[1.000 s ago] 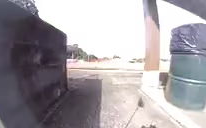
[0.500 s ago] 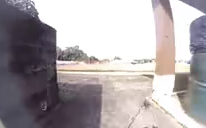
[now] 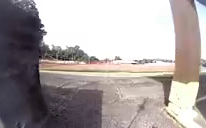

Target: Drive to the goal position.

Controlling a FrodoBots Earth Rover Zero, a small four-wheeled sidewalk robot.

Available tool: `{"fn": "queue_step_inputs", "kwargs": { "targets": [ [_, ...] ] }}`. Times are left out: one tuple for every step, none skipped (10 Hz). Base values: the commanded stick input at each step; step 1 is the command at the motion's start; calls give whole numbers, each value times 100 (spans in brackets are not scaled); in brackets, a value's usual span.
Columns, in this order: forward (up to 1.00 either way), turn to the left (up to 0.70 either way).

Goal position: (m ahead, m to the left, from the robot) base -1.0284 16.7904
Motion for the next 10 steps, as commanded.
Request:
{"fn": "queue_step_inputs", "kwargs": {
  "targets": [
    [85, 34],
    [81, 32],
    [80, 32],
    [80, 32],
    [79, 34],
    [76, 38],
    [72, 36],
    [70, 35],
    [70, 35],
    [70, 35]
  ]
}}
